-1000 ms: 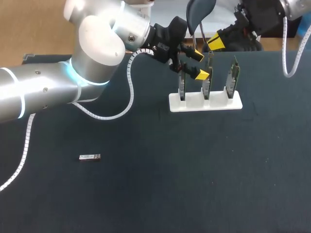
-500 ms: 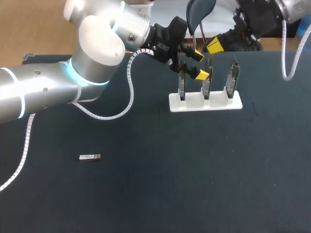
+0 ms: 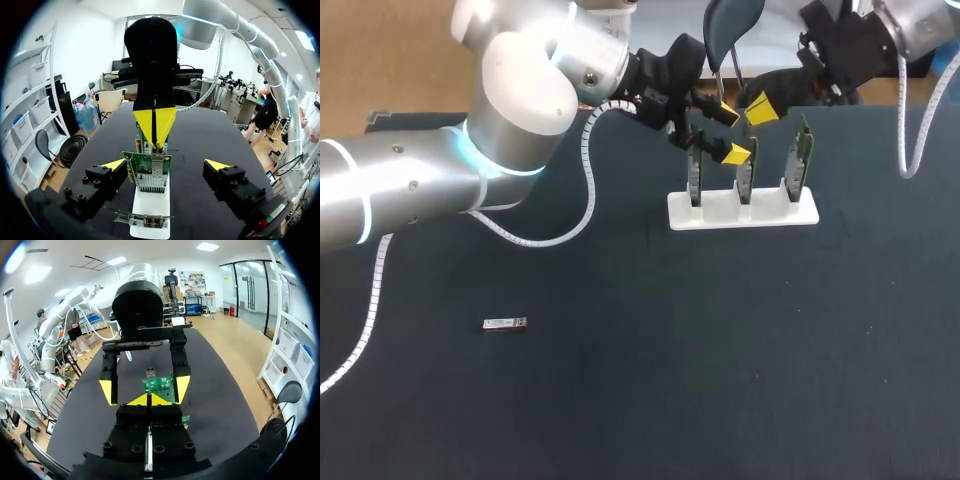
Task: Pick up the optical module with the left hand, and insert it into the network port with the right hand.
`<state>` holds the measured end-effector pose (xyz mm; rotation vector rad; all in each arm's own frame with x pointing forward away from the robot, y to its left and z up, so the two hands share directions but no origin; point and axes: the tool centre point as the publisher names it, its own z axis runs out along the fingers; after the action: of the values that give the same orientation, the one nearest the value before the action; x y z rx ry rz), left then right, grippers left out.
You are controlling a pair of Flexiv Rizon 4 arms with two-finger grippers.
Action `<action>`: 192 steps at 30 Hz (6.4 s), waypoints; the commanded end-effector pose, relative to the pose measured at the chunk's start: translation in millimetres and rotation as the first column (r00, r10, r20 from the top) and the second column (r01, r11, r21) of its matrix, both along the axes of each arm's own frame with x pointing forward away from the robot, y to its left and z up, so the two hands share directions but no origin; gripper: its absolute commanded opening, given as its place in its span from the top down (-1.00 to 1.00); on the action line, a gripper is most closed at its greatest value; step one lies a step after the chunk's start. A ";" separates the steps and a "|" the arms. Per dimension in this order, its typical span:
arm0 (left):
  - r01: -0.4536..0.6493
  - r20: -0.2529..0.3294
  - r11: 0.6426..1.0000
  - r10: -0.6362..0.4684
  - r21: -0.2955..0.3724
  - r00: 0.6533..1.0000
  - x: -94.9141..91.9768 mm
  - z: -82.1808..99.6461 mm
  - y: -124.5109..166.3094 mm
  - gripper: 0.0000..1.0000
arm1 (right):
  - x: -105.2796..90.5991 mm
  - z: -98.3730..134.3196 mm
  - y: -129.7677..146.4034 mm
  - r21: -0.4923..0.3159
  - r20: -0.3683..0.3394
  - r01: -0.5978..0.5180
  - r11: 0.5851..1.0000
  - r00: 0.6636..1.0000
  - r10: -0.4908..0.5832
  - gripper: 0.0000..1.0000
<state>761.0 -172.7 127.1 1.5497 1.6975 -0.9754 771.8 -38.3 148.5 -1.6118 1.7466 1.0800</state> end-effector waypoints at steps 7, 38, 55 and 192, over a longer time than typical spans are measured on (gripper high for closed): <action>0.003 -0.003 1.000 -0.003 0.005 1.000 2.1 0.3 -1.2 -1.00 | 3.0 -10.7 -0.4 -0.025 -0.012 0.007 1.000 1.000 -0.008 1.00; 0.003 -0.003 1.000 -0.003 0.005 1.000 2.1 0.3 -1.2 -1.00 | 0.3 37.0 -26.4 0.087 0.086 0.002 0.996 0.996 -0.009 1.00; 0.003 -0.003 1.000 -0.003 0.005 1.000 2.1 0.3 -1.2 -1.00 | -7.1 20.9 -101.3 0.050 0.047 -0.036 0.998 0.998 0.033 1.00; -0.032 -0.024 0.629 0.079 0.777 0.997 -228.7 -98.1 335.4 -1.00 | -12.4 5.9 -106.7 0.046 0.057 -0.045 0.998 0.997 0.043 -1.00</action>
<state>524.6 167.0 36.0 1.9596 2.3628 -0.1958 760.6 -145.5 154.7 -1.6450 1.6446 1.0820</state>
